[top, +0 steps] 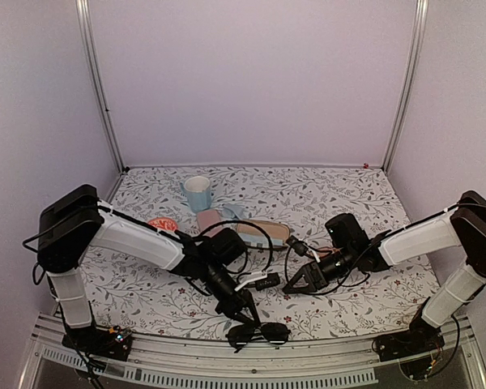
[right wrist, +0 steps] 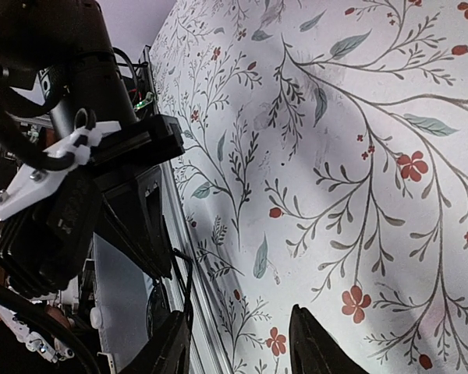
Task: Organize the sunglasses
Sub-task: Pick up the sunglasses from the center of the board, then pass from the left arm to the right
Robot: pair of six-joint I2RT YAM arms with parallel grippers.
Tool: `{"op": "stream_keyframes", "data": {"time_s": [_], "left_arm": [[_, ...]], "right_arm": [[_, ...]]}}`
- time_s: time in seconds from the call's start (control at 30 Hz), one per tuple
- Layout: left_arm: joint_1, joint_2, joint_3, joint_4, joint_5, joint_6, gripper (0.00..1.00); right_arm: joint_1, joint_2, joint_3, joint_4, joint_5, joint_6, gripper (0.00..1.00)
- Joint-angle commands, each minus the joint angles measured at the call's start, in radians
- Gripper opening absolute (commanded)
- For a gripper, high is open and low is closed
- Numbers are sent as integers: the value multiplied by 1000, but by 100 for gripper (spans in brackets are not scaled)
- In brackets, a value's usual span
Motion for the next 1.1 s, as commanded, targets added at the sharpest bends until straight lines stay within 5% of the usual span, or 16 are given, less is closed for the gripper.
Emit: {"op": "stream_keyframes", "data": {"time_s": [0.0,0.43,1.07], "left_arm": [[15,-48,15,-19,-52,22,0],[74,-123,-10,28,-272,16,0],[9,-179,-76,85,-500,86,0]], "right_arm": [[-10,-8,-2,14,2,1,45],[-33,-30,-3,15,33,20,47],[-36,124,31,173,-100,74,86]]}}
